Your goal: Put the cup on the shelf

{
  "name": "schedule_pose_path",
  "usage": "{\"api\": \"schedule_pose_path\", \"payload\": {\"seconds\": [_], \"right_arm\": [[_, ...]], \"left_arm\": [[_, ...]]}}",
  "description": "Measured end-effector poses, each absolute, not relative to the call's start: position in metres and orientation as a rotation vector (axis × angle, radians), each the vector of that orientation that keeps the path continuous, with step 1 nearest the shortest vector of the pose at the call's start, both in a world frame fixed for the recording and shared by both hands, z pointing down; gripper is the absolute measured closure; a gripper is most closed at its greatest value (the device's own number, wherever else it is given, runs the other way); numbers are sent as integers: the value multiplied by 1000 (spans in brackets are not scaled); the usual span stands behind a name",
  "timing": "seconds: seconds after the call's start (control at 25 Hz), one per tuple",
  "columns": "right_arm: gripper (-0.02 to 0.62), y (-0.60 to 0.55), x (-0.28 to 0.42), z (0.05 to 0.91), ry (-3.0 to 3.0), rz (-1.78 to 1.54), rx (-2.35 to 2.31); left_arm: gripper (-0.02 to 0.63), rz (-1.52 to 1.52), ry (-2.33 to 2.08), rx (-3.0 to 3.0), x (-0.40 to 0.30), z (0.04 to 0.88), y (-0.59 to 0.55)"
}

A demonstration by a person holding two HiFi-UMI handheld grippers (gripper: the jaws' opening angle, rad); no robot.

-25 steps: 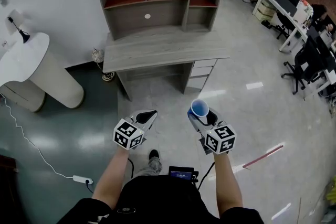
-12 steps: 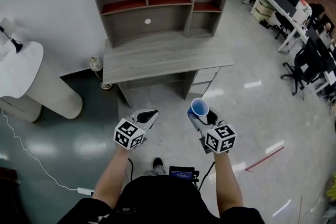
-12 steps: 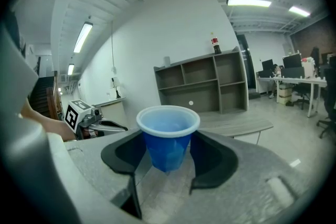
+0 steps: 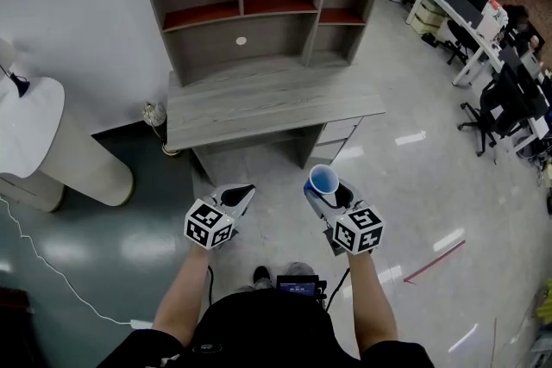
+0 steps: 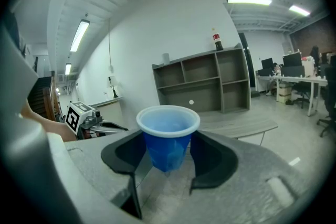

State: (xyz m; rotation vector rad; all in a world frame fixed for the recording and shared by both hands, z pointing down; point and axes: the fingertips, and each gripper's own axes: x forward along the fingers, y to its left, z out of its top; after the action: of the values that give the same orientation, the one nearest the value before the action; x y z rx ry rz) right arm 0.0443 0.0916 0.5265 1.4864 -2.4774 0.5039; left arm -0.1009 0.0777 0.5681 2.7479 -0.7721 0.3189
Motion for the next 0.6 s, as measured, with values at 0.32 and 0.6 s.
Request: {"api": "schedule_pose_path", "payload": {"seconds": [0.32, 0.6], "right_arm": [[333, 61, 53, 531, -2484, 504, 1477], [334, 11, 67, 531, -2513, 502, 1442]], "left_arm": [[603, 311, -782, 2739, -91, 572, 49], [603, 318, -829, 2726, -77, 571, 4]]}}
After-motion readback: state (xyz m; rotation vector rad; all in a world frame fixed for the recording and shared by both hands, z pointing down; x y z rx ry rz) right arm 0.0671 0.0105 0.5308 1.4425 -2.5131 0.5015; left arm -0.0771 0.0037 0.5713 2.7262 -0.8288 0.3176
